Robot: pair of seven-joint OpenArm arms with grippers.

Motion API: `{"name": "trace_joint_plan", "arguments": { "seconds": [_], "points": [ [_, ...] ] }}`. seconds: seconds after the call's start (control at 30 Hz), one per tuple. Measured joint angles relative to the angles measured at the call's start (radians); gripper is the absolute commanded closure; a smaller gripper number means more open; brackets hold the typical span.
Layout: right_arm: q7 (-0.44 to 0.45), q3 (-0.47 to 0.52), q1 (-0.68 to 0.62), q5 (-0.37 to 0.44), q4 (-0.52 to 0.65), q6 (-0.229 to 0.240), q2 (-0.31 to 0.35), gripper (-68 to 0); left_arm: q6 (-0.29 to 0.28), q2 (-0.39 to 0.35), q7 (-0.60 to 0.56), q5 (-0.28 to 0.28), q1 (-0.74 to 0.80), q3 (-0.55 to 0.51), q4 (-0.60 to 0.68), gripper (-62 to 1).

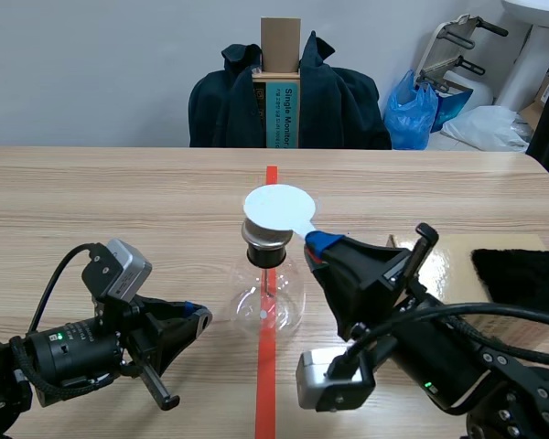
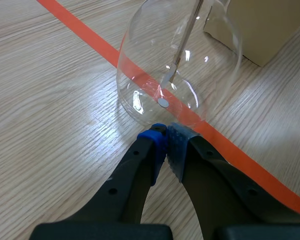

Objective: Do the electroscope experiment.
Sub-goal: 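Move the plate toward and away from the electroscope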

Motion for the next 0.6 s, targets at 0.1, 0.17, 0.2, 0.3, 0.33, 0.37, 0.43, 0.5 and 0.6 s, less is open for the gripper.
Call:
{"name": "trace_joint_plan", "arguments": {
  "seconds": [0.1, 0.17, 0.2, 0.3, 0.33, 0.37, 0.43, 0.5, 0.6],
  "points": [
    [0.041, 0.000, 0.000, 0.000, 0.000, 0.000, 0.000, -0.6, 0.000, 0.000, 0.000, 0.000, 0.000, 0.000, 0.000, -2.1],
    [0.064, 0.000, 0.000, 0.000, 0.000, 0.000, 0.000, -0.6, 0.000, 0.000, 0.000, 0.000, 0.000, 0.000, 0.000, -2.1],
    [0.072, 0.000, 0.000, 0.000, 0.000, 0.000, 0.000, -0.6, 0.000, 0.000, 0.000, 0.000, 0.000, 0.000, 0.000, -2.1],
    [0.091, 0.000, 0.000, 0.000, 0.000, 0.000, 0.000, -0.6, 0.000, 0.000, 0.000, 0.000, 0.000, 0.000, 0.000, -2.1],
    [0.094, 0.000, 0.000, 0.000, 0.000, 0.000, 0.000, -0.6, 0.000, 0.000, 0.000, 0.000, 0.000, 0.000, 0.000, -2.1],
    [0.094, 0.000, 0.000, 0.000, 0.000, 0.000, 0.000, -0.6, 0.000, 0.000, 0.000, 0.000, 0.000, 0.000, 0.000, -2.1],
    [0.093, 0.000, 0.000, 0.000, 0.000, 0.000, 0.000, -0.6, 0.000, 0.000, 0.000, 0.000, 0.000, 0.000, 0.000, -2.1],
    [0.093, 0.000, 0.000, 0.000, 0.000, 0.000, 0.000, -0.6, 0.000, 0.000, 0.000, 0.000, 0.000, 0.000, 0.000, -2.1],
    [0.093, 0.000, 0.000, 0.000, 0.000, 0.000, 0.000, -0.6, 0.000, 0.000, 0.000, 0.000, 0.000, 0.000, 0.000, -2.1]
  ]
}}
